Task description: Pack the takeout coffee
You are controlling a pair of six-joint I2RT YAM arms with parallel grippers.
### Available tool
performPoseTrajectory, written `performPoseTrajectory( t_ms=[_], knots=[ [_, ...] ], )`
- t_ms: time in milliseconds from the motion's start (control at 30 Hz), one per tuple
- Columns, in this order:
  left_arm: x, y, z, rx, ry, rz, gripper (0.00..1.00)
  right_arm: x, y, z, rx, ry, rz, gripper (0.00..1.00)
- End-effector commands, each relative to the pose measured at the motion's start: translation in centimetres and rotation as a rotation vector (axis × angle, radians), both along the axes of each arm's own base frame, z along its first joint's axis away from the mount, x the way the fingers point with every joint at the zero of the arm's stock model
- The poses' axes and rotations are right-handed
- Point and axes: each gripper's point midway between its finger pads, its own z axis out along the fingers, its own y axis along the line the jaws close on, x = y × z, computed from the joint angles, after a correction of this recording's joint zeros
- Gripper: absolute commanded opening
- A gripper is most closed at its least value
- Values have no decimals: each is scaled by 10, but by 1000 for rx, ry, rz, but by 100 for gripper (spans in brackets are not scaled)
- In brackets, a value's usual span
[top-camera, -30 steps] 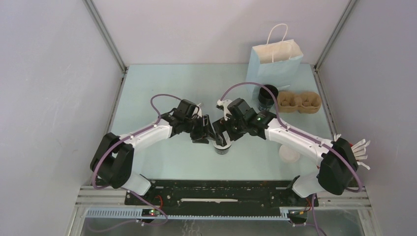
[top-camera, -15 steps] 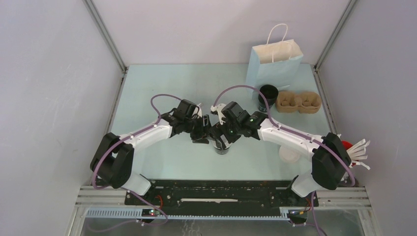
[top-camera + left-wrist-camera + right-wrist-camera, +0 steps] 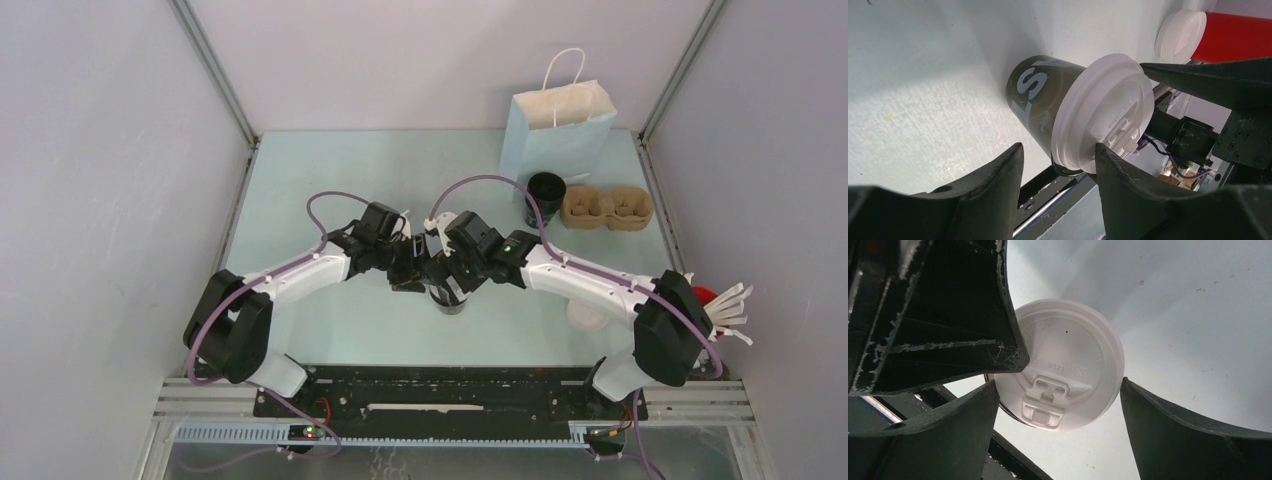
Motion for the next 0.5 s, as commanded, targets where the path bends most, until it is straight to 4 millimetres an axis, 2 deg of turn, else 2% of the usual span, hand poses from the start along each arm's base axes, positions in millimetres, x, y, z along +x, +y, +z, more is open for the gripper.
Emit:
performPoseTrajectory(
  t_ms=[0, 233, 467],
  knots=[
    [5, -10, 18, -45, -38, -26, 59, 12, 7, 25, 25, -102, 5, 98],
    [5, -10, 19, -46, -38, -28, 60, 14, 6, 34, 18, -130, -15, 99],
    [4, -10, 19, -47, -39, -32, 59, 14, 5, 30, -4, -127, -12, 100]
  ],
)
